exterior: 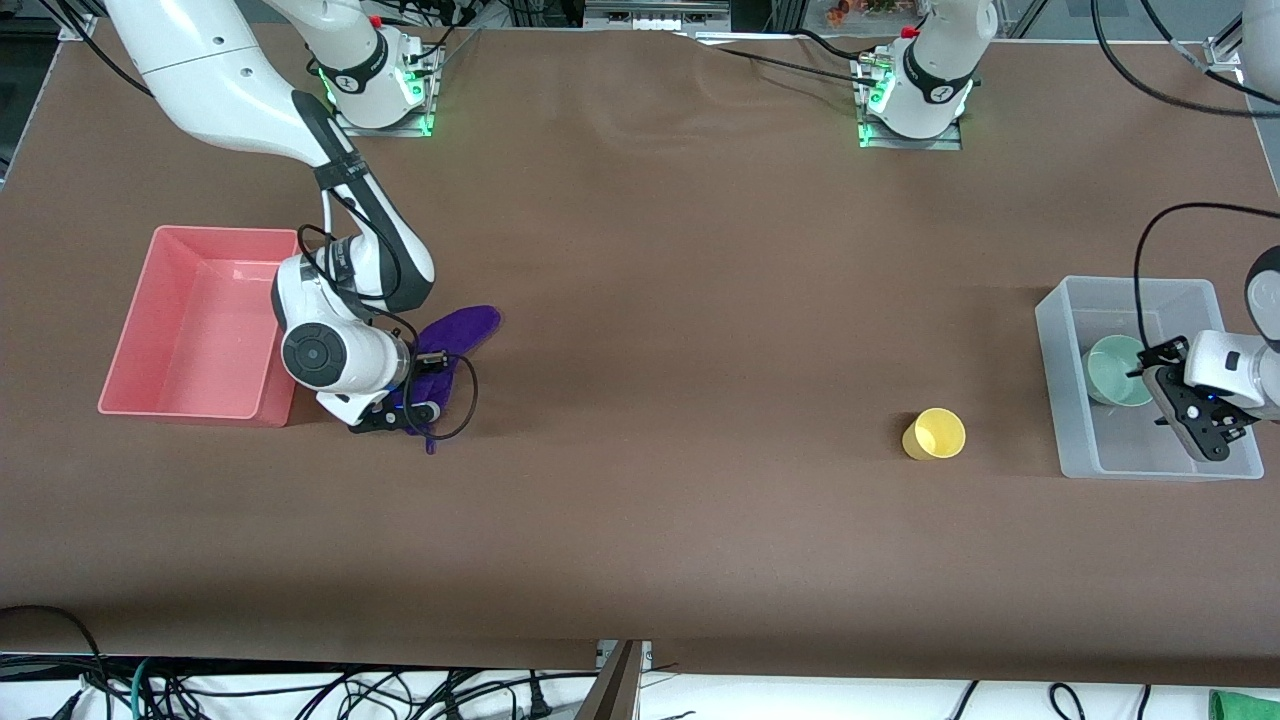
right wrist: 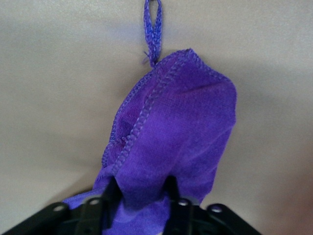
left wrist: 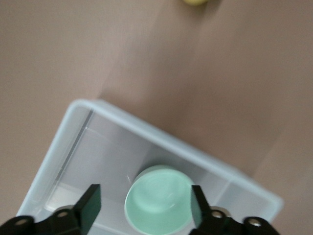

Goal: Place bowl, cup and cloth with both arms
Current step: 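Lift the purple cloth with the right gripper while the left gripper reaches the cup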

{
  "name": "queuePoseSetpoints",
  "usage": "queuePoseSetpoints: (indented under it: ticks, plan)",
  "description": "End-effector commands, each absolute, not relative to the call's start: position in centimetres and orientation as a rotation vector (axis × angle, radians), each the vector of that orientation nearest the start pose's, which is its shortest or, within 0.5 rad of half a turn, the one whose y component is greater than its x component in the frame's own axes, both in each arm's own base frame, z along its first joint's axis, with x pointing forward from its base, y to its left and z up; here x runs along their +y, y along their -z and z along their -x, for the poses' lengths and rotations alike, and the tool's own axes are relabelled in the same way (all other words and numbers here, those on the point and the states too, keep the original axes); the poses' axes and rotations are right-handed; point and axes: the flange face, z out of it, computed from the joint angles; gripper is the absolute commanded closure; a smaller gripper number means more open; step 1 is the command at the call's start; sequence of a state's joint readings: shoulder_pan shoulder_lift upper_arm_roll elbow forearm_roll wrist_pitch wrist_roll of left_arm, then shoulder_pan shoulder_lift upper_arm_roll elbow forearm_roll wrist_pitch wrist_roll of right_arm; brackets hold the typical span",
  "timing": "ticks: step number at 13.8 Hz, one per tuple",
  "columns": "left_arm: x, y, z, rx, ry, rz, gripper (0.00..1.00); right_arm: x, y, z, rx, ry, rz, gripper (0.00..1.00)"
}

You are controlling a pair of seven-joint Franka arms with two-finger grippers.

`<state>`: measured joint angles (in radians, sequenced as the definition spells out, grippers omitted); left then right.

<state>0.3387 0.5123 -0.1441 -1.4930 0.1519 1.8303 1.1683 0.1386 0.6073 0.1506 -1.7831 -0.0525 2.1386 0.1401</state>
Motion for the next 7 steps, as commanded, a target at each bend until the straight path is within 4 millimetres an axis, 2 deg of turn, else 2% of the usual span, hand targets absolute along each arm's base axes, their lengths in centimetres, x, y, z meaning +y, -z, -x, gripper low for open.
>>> queuePoseSetpoints:
  ticks: [1,2,3,4,6,7]
  plan:
    - [8.7,-37.6,-67.6,1.347,-0.279,2.909,0.00,17.4,-21.3,-61.0,-0.254,-0.346,3.110,1.00]
    - [6.4,-36.2,-68.0,1.289,-0.297,2.937,0.00,17.5,-23.0,-61.8,-0.270,-0.306,3.110,1.00]
    - [5.5,-34.8,-69.0,1.247,-0.253,2.949,0.00,17.3,-24.3,-62.2,-0.274,-0.302,3.115,1.00]
    - [4.2,-34.4,-69.9,1.191,-0.173,2.951,0.00,17.3,-25.6,-62.6,-0.279,-0.296,3.120,1.00]
    - [3.4,-32.7,-70.4,0.933,-0.160,3.027,0.00,16.8,-28.9,-63.7,-0.271,-0.304,3.129,1.00]
    - [3.3,-30.8,-70.4,0.824,-0.190,3.070,0.00,16.2,-31.1,-64.2,-0.277,-0.330,3.134,1.00]
